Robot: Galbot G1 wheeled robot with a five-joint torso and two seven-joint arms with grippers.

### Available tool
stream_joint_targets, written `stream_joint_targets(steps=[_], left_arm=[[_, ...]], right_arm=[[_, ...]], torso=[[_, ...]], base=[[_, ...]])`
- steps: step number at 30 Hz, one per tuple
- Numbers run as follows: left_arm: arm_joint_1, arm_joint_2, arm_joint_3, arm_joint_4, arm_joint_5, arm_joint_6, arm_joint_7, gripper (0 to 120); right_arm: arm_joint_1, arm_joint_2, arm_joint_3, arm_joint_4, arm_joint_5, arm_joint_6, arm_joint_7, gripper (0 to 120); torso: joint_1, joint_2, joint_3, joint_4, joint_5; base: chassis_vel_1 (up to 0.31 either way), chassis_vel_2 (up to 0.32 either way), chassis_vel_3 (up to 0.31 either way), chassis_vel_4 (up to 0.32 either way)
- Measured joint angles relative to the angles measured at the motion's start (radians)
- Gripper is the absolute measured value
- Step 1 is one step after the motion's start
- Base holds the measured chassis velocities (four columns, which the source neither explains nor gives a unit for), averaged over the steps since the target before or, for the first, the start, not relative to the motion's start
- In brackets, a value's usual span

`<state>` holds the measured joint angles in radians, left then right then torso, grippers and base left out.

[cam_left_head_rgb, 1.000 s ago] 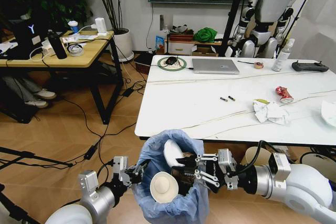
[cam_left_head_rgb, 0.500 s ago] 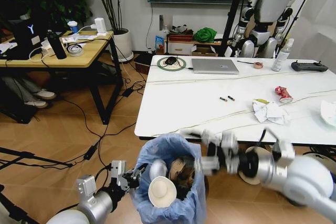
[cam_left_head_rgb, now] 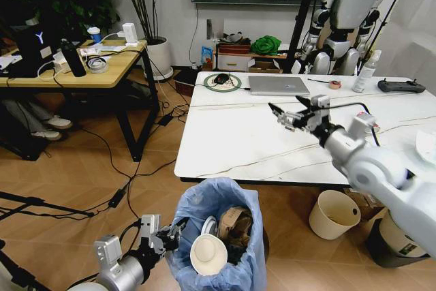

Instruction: Pick up the trash bin and place the trash from the table into it.

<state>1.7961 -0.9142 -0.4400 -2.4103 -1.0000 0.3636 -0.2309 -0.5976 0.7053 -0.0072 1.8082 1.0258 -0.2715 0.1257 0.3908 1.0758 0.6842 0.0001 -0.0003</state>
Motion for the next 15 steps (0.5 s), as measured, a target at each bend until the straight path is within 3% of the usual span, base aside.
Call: stream_joint_targets(steps=[4, 10, 15], left_arm=[[0.002, -0.007, -0.008, 0.000, 0.001, 0.000, 0.000, 0], [0.003, -0.010, -0.013, 0.003, 0.001, -0.002, 0.001, 0], [-0.003, -0.007, -0.014, 0.007, -0.001, -0.002, 0.001, 0]], right_arm=[[0.070, 0.079, -0.039, -0.158, -0.040, -0.103, -0.058, 100], [0.087, 0.116, -0.055, -0.315, -0.141, -0.134, -0.141, 100], [0.078, 0.119, -0.042, -0.366, -0.165, -0.134, -0.175, 100]], torso=[[0.000, 0.000, 0.000, 0.0003, 0.0002], [0.000, 0.000, 0.000, -0.0002, 0.0003], [0.000, 0.000, 0.000, -0.0003, 0.0003]], base=[[0.000, 0.000, 0.000, 0.000], [0.000, 0.000, 0.000, 0.000], [0.000, 0.000, 0.000, 0.000]])
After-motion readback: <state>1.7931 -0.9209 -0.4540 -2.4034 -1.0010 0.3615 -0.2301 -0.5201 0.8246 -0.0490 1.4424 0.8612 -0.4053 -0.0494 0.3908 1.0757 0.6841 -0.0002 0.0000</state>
